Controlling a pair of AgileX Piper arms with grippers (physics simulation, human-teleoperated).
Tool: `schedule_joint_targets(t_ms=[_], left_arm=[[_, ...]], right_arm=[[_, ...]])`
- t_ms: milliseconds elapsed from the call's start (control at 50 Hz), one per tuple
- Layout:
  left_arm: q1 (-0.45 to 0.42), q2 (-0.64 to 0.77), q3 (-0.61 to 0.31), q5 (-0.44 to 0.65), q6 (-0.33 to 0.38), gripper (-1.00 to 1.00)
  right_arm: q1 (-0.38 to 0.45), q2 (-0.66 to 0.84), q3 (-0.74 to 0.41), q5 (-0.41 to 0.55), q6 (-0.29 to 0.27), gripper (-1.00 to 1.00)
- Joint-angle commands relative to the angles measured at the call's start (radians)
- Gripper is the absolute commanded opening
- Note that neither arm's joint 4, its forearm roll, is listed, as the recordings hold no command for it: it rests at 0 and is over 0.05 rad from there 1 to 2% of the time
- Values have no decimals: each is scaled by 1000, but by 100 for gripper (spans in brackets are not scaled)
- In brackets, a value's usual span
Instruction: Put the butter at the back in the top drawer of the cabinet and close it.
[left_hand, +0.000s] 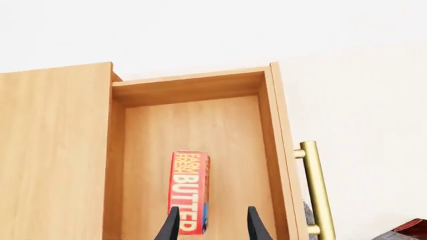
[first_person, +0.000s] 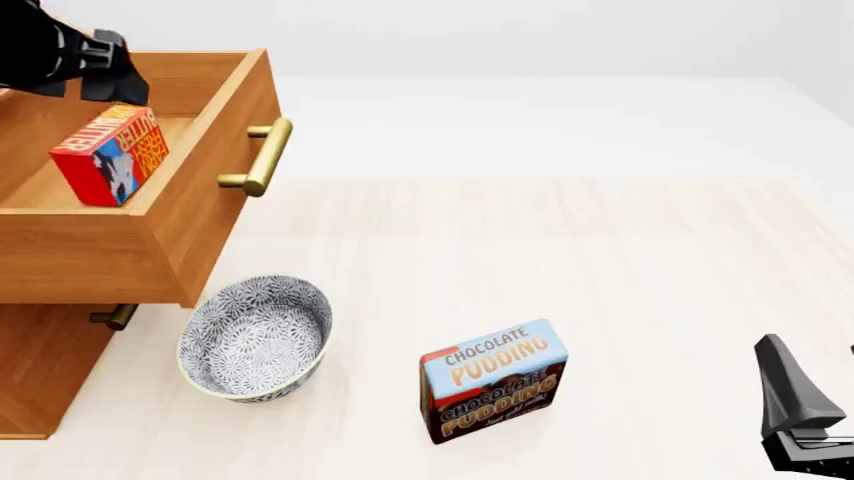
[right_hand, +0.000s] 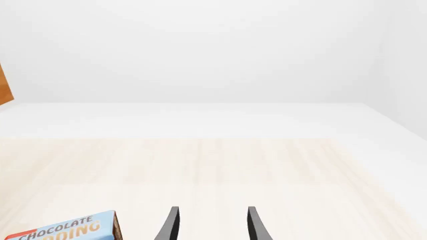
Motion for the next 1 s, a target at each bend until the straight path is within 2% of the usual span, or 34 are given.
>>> schedule_joint_targets(t_ms=[20,80,200,320,340,460,1000], left_arm=[[-73,-49,-87,45,-19,100],[-114,-47,-94,29,-39,100],[-184,-59,-181,32,-73,100],[-214,-60,-209,32,-73,100],[-242,-60,-219,30,-78,100],[-304,-64,-159,-30,-78,100],[-572,70,-96,-188,-150,100]], right_arm=[[0,0,0,0,0,100],[0,0,0,0,0,100],[0,0,0,0,0,100],[0,0,0,0,0,100],[0,0,0,0,0,100],[0,0,0,0,0,100],[0,0,0,0,0,100]])
